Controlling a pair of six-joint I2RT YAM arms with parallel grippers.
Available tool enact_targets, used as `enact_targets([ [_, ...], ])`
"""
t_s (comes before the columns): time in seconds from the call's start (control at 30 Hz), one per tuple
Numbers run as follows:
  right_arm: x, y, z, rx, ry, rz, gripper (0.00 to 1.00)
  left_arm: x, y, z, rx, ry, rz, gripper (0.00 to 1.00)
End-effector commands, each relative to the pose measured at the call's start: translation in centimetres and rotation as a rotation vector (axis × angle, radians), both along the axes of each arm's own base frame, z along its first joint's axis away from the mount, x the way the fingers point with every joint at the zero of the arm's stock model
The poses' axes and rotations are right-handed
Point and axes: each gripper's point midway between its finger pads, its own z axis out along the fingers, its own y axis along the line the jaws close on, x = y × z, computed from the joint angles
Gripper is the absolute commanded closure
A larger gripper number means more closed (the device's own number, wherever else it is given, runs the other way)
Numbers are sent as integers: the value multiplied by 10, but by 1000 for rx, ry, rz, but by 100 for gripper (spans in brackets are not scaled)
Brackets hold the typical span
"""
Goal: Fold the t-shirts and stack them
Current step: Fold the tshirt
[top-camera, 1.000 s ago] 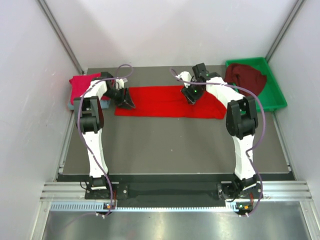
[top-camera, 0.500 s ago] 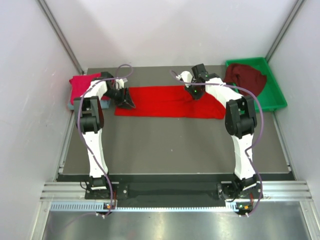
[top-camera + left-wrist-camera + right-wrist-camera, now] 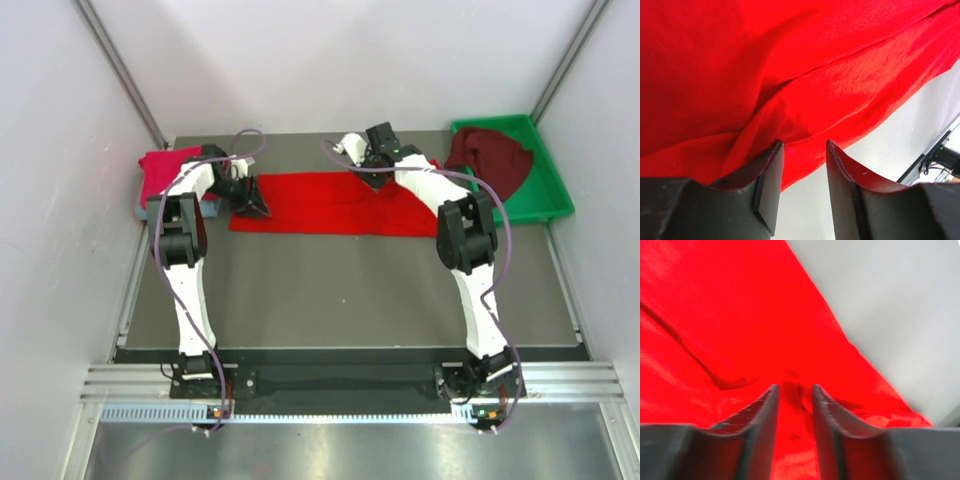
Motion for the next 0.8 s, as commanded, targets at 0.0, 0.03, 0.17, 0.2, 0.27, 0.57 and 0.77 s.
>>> enact_targets([
  [0.0, 17, 19, 21, 3, -108, 14, 60, -2, 2, -6, 41, -28, -21, 55],
  [0.03, 19, 12, 28, -9, -128, -13, 59, -3, 1, -5, 43, -28, -22, 55],
  [0.17, 15, -8, 64, 16, -203, -79, 57, -3, 3, 1, 49, -44, -24, 55],
  [0.2, 9, -13, 63, 23, -191, -95, 57, -3, 2, 3, 44, -46, -25, 55],
  [0.27, 3, -27, 92, 48, -229, -131, 57, -3, 2, 8, 41, -55, -23, 55],
  [0.57, -27, -68, 107, 169, -160, -263, 56, 18, 4, 45, 53, -172, -34, 54],
  [0.77, -31, -61, 57, 450, 137, -411, 53, 35, 5, 53, 63, -224, -58, 53],
])
